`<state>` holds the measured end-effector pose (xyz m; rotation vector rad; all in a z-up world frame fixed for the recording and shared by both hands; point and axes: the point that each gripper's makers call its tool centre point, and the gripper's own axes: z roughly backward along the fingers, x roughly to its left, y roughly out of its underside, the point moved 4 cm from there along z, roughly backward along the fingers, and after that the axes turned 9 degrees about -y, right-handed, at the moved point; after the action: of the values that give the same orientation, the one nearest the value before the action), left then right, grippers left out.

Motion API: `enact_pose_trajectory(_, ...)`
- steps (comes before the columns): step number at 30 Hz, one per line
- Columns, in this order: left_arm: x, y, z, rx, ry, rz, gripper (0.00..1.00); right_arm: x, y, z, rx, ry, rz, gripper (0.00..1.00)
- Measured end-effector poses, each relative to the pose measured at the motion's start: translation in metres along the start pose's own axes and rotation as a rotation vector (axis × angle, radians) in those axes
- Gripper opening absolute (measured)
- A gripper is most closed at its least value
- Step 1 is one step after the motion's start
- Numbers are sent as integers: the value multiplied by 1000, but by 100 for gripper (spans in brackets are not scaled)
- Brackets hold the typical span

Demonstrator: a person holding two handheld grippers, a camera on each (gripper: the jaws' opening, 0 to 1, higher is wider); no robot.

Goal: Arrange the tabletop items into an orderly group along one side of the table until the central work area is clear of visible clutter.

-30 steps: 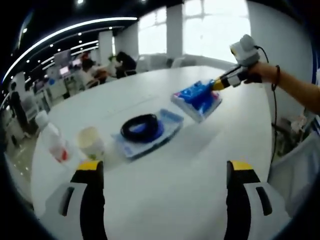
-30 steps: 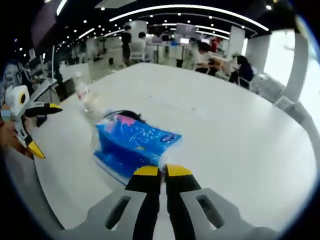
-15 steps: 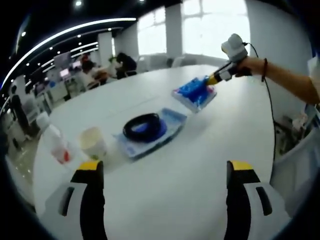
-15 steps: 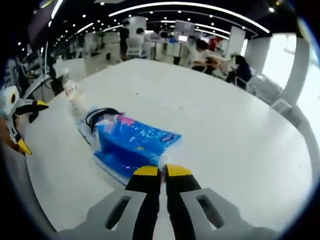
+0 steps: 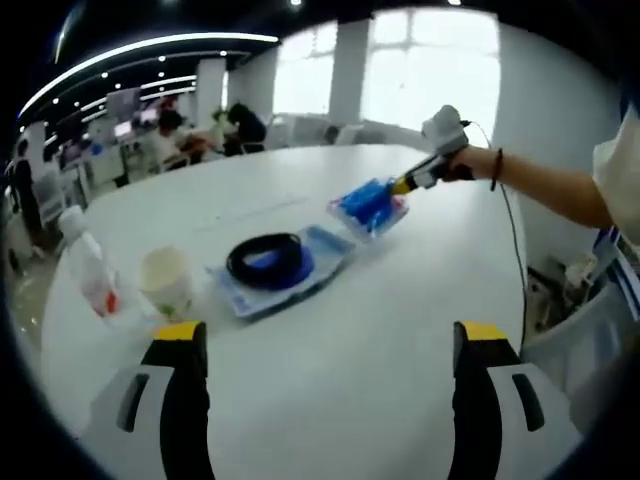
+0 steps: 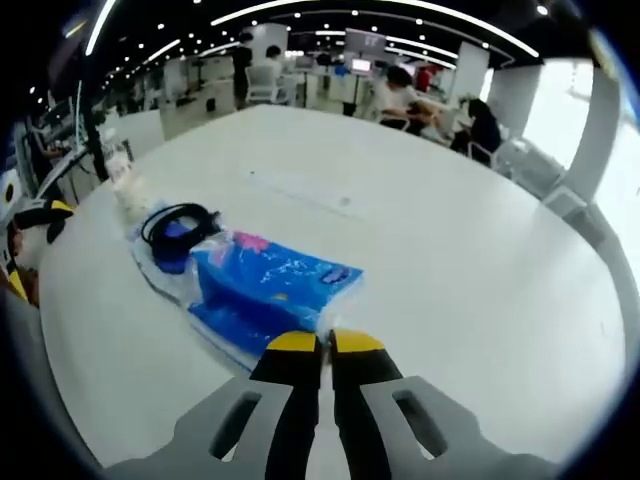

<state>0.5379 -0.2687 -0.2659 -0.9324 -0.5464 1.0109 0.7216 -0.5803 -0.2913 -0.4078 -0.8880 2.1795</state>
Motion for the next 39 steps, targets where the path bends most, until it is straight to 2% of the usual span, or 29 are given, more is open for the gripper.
enact_pose_trajectory(5,2,4,-1,19,-11,-7,99,-7,4,-12,9,-13,-1,3)
enact_pose_trajectory(7,3,5,-1,21,-13,-8,99,-8,5,-14,15,-18,24,3)
enact_pose_trajectory(16,3,13,-4,61,-15,-14,99,-19,18,-28,40,-39,-7,3)
enact_pose_trajectory(19,-2,7,-4,27,14,35,99,-22,21,-32,35,-54,-12,4)
enact_pose_trajectory(29,-3,11,-5,53,20,21,99,-29,32,-41,53,-63,-25,5)
enact_pose_trajectory(33,-3,17,-6,86,10,8,99,-32,37,-42,69,-48,-60,9)
enact_pose_trajectory(39,-2,16,-6,84,7,7,99,-40,30,-29,44,15,-98,30)
